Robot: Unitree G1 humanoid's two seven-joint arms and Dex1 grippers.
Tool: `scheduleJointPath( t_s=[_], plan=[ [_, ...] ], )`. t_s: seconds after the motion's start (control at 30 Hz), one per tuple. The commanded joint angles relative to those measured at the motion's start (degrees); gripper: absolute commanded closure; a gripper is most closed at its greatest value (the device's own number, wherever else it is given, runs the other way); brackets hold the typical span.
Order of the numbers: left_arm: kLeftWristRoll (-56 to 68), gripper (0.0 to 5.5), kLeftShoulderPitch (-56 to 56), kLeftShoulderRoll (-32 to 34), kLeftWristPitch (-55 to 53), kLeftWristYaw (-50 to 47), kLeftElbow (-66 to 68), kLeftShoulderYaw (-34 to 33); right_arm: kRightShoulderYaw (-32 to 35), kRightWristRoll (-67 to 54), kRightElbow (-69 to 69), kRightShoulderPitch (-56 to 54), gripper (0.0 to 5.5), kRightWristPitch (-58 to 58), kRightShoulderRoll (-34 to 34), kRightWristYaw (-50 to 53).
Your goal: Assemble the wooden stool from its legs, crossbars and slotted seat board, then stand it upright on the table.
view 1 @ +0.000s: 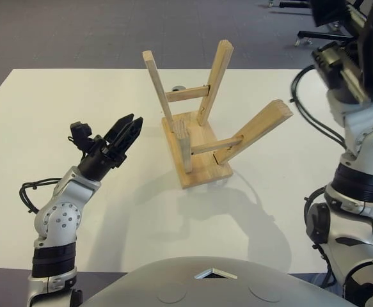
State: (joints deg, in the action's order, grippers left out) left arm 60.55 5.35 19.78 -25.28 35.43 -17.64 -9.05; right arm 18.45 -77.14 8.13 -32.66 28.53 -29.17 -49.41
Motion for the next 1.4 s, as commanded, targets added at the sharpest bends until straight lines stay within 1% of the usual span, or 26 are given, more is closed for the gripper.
scheduleJointPath(
  t_s=[0.03,0.1,0.17,0.23,0.27,0.4,0.5,0.57,0.63,0.67,0.77,0.87,0.93,1.0,1.07,1.1,1.17,1.2,1.23,1.33,1.4],
  plan=[
    [-4.4,2.05,1.55,0.3,-0.41,0.32,-0.01,1.53,-0.63,17.27,-14.0,-2.38,0.13,-9.13,-2.22,0.49],
    [-6.02,2.05,1.62,0.07,-0.44,0.69,0.4,2.17,-3.45,27.02,-19.15,-2.0,0.13,-14.47,-1.92,1.53],
    [-8.39,2.05,1.21,0.05,-0.42,0.97,1.19,3.35,-9.58,37.22,-23.01,0.75,0.13,-19.39,-0.2,0.24],
    [-10.72,2.05,0.56,0.12,-0.31,1.3,2.54,4.31,-14.12,43.36,-25.26,4.04,0.13,-22.66,1.59,-1.93],
    [-11.29,2.05,0.31,0.17,-0.37,1.55,3.08,4.47,-14.86,44.51,-25.51,5.49,0.13,-23.59,2.41,-2.82],
    [-11.69,2.05,0.26,0.52,-1.07,2.6,3.7,3.42,-14.32,45.76,-23.38,8.04,0.13,-24.05,3.96,-3.45],
    [-12.1,2.05,0.81,0.72,-1.16,3.18,3.84,2.48,-13.45,46.07,-22.16,7.46,0.13,-23.85,3.7,-3.27],
    [-12.46,2.05,0.88,0.7,-0.83,3.5,4.37,1.64,-11.45,45.87,-21.86,6.17,0.13,-24.33,2.84,-2.92],
    [-12.61,2.05,1.14,0.66,-0.59,3.91,4.78,0.82,-7.66,43.29,-21.72,3.51,0.13,-23.87,2.11,-1.93],
    [-12.73,2.05,1.38,0.67,-0.54,4.28,4.94,0.53,-5.3,40.13,-20.32,1.69,0.13,-21.72,2.03,-1.17],
    [-13.64,2.05,2.01,0.62,-0.23,5.11,5.56,0.37,-0.65,26.05,-10.73,-2.21,0.13,-10.55,1.15,0.02],
    [-14.36,2.05,2.73,0.73,-0.37,5.61,5.52,0.51,3.73,8.07,-0.09,-3.01,0.13,-0.17,-0.09,2.29],
    [-14.71,2.05,3.54,0.76,-0.55,5.83,5.28,0.5,5.85,1.21,3.01,-3.59,0.13,2.52,-0.27,4.28],
    [-15.04,2.05,4.05,0.88,-0.69,6.02,5.17,0.45,6.91,-2.06,3.68,-3.01,0.13,4.17,-0.33,5.77],
    [-15.23,2.05,3.85,1.0,-0.92,6.15,5.37,0.45,5.4,-2.94,4.73,1.62,0.13,7.85,-1.35,3.75],
    [-15.27,2.05,3.51,1.15,-1.2,6.35,5.56,0.54,2.19,0.74,6.14,5.71,0.13,9.16,-2.68,1.55],
    [-15.38,2.05,3.13,1.29,-1.68,6.63,5.69,0.83,-8.68,14.16,9.03,13.28,0.13,7.9,-6.11,-3.06],
    [-15.45,2.05,2.91,1.35,-1.88,6.78,5.84,1.09,-12.18,17.66,10.09,15.71,0.13,7.61,-6.17,-4.14],
    [-15.57,2.05,2.76,1.37,-2.01,6.88,5.99,1.34,-14.12,19.12,10.79,16.89,0.13,7.36,-5.38,-4.71],
    [-16.08,2.05,2.2,1.19,-1.98,7.0,6.52,1.69,-15.9,19.04,11.45,15.57,0.13,6.71,-3.02,-4.97],
    [-16.17,2.05,2.17,0.88,-1.65,6.98,6.69,1.56,-13.71,16.82,10.89,12.78,0.13,5.6,-1.19,-3.78]
  ],
)
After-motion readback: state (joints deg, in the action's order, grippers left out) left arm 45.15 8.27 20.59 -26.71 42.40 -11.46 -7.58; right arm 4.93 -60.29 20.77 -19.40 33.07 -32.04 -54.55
